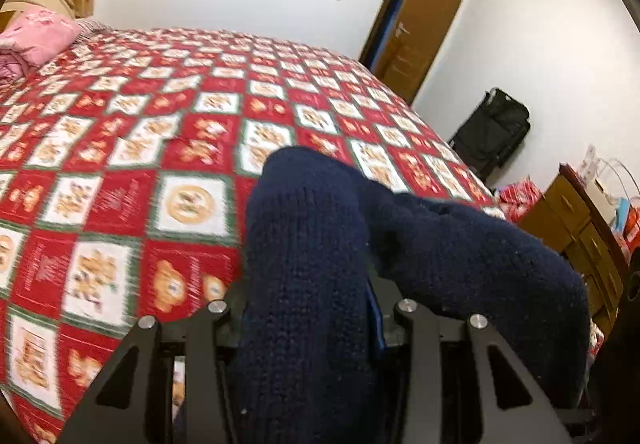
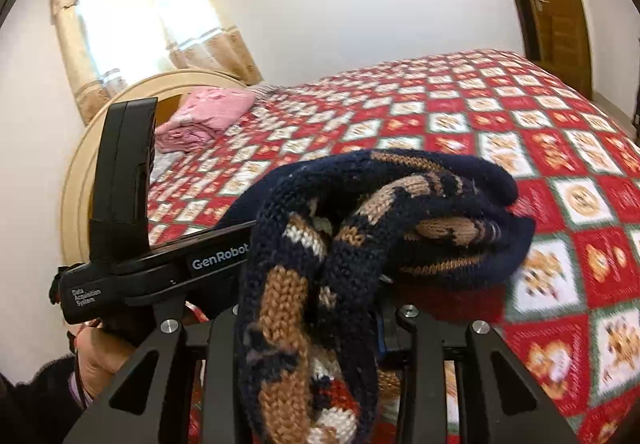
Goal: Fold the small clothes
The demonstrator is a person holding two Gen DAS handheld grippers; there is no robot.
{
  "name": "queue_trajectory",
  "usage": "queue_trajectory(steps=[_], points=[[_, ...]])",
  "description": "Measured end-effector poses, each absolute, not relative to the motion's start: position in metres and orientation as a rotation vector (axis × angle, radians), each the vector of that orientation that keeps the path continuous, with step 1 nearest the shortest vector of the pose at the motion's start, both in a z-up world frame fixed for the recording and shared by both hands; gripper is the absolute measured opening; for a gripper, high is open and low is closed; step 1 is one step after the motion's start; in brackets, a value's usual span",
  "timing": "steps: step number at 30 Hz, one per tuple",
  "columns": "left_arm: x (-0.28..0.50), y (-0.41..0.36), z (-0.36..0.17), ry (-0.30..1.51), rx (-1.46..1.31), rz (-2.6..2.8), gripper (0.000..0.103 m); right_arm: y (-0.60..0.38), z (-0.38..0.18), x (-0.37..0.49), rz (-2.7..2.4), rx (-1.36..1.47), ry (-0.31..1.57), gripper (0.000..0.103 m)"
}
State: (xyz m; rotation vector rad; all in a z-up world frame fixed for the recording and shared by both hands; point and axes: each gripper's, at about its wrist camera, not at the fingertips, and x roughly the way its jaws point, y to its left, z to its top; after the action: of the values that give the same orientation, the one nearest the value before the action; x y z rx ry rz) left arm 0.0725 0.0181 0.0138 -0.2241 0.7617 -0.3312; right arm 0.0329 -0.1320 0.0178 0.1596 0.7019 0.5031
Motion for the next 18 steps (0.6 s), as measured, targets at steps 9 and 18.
queue_trajectory(steps=[9, 18], points=[[0.087, 0.096, 0.051, 0.622, -0.254, -0.172, 0.043, -0.057, 0.038, 0.064, 0.704, 0.157, 0.558, 0.036], [0.087, 0.178, 0.009, 0.668, -0.254, -0.042, 0.043, 0.012, -0.031, 0.084, 0.751, 0.065, 0.726, 0.035]])
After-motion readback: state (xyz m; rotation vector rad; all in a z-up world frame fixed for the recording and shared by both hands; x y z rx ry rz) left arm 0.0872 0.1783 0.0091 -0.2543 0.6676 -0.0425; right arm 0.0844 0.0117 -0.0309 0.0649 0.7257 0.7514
